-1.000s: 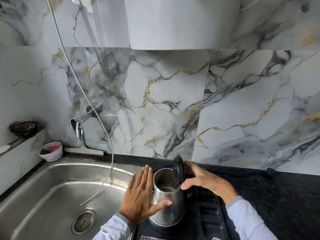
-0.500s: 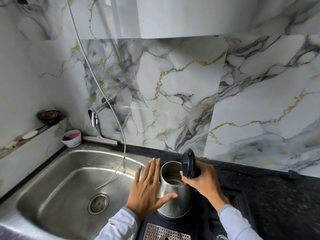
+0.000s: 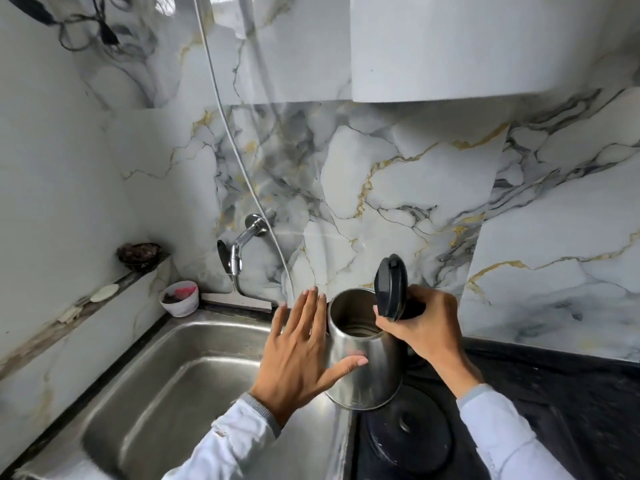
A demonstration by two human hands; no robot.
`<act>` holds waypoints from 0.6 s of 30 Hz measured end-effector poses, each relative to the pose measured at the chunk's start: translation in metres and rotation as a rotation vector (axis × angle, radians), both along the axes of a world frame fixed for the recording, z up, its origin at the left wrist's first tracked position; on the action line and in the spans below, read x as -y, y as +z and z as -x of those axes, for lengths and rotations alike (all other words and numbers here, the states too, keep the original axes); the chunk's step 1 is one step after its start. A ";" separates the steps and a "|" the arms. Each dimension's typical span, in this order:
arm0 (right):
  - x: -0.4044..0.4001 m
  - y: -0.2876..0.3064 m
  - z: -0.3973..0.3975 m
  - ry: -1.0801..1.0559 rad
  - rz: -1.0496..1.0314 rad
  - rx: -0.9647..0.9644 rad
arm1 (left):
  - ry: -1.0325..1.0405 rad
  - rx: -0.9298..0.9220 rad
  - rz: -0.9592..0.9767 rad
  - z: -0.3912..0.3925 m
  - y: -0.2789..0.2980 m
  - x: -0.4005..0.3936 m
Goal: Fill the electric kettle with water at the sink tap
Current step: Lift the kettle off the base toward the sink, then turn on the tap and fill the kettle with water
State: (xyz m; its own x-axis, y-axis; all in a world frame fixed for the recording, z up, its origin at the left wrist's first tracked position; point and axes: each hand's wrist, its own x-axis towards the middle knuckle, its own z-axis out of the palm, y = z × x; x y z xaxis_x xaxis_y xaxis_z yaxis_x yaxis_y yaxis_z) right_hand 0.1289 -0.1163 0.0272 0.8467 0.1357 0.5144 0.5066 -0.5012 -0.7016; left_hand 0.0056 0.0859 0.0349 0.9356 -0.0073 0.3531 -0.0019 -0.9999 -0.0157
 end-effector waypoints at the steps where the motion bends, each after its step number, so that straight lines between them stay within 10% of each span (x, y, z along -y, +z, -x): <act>1: -0.021 0.003 0.000 0.002 -0.004 -0.002 | 0.000 -0.005 -0.010 0.001 0.004 -0.022; 9: -0.178 -0.010 -0.004 -0.011 0.012 -0.066 | 0.015 -0.062 -0.048 0.000 0.009 -0.179; 18: -0.277 -0.059 -0.022 -0.072 0.102 -0.170 | 0.256 0.087 0.658 -0.085 -0.002 -0.276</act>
State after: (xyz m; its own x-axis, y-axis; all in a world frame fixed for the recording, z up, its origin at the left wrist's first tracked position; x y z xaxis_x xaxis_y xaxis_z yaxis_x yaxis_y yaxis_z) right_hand 0.1508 0.1607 -0.0314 0.9297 0.1158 0.3496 0.3452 -0.6050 -0.7175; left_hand 0.0902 0.3617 0.0332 0.8477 0.4494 0.2820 0.2084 -0.7708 0.6021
